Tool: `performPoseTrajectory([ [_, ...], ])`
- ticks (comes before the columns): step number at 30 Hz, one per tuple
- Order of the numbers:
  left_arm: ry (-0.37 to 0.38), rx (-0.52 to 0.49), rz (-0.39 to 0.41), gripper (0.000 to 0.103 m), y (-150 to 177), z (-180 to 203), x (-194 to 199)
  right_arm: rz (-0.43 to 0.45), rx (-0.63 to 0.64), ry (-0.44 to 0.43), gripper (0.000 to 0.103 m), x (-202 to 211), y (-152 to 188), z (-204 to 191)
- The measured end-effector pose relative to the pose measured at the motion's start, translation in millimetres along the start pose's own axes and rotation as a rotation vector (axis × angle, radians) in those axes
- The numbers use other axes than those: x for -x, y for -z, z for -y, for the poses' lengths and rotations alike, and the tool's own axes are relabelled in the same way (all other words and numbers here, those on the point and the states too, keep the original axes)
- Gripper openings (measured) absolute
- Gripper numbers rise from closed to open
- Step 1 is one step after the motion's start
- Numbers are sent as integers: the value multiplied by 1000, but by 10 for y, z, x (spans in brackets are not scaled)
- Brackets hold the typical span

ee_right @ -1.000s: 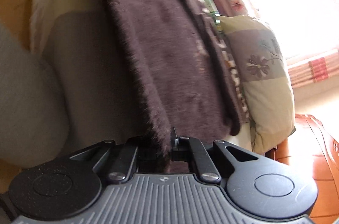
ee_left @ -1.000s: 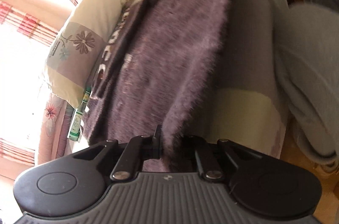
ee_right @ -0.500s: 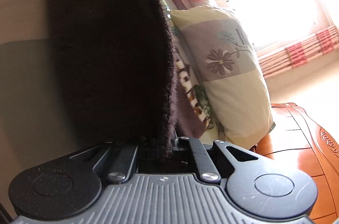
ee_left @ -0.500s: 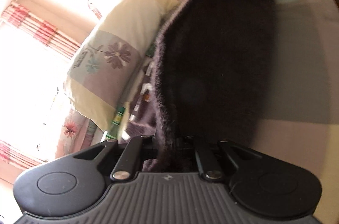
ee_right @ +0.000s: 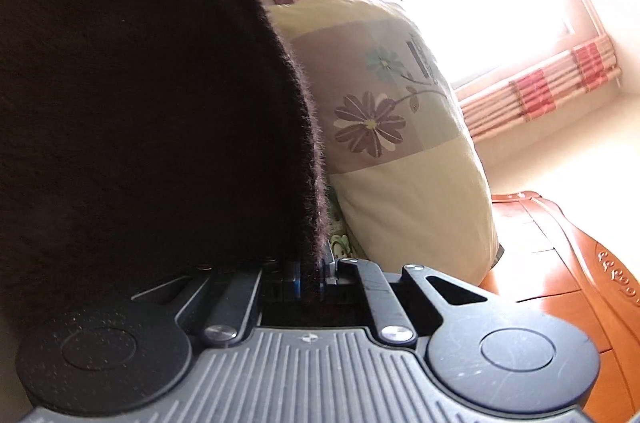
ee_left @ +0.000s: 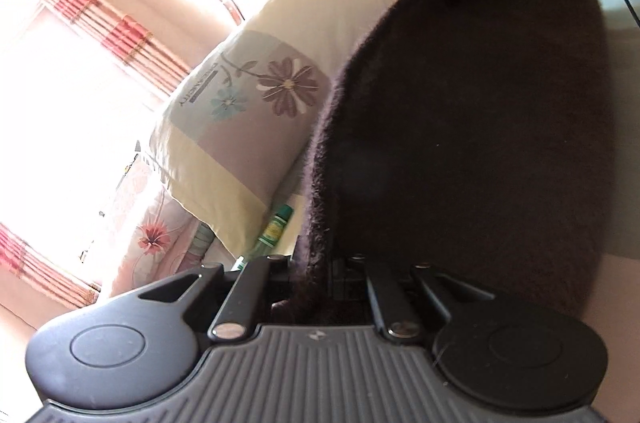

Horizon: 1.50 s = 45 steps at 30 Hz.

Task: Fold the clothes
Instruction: 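Lift the gripped edge with both grippers and fold it over the sweater, then open both grippers to release the folded edge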

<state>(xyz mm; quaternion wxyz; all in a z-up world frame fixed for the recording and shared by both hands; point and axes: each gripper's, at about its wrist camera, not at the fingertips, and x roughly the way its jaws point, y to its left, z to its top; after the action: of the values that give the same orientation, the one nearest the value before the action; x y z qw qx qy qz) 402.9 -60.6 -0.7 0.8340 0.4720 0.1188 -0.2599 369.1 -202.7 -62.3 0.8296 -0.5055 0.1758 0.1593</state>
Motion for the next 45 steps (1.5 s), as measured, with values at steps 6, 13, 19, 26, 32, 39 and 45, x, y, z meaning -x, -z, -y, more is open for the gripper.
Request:
performPoseTrajectory([
  [6, 28, 12, -32, 8, -24, -241, -512, -35, -58, -5, 9, -531, -24, 205],
  [13, 86, 69, -71, 9, -97, -384, -1003, -52, -49, -27, 8, -999, -51, 196],
  [19, 117, 173, -124, 23, 83, -317, -1245, -77, -108, -69, 13, -1167, 25, 116],
  [26, 102, 330, -63, 39, 112, -597, -942, -77, -264, -72, 43, -1100, 84, 428],
  [32, 151, 401, 35, 64, 77, -706, -569, 2, -508, -190, 68, -818, 182, 887],
  [39, 368, 598, -46, 71, 510, -291, -605, -10, -656, -427, 68, -988, 309, 641],
  [45, 409, 848, -139, 70, 1060, 49, -423, -94, -801, -311, 69, -1407, 452, 655],
])
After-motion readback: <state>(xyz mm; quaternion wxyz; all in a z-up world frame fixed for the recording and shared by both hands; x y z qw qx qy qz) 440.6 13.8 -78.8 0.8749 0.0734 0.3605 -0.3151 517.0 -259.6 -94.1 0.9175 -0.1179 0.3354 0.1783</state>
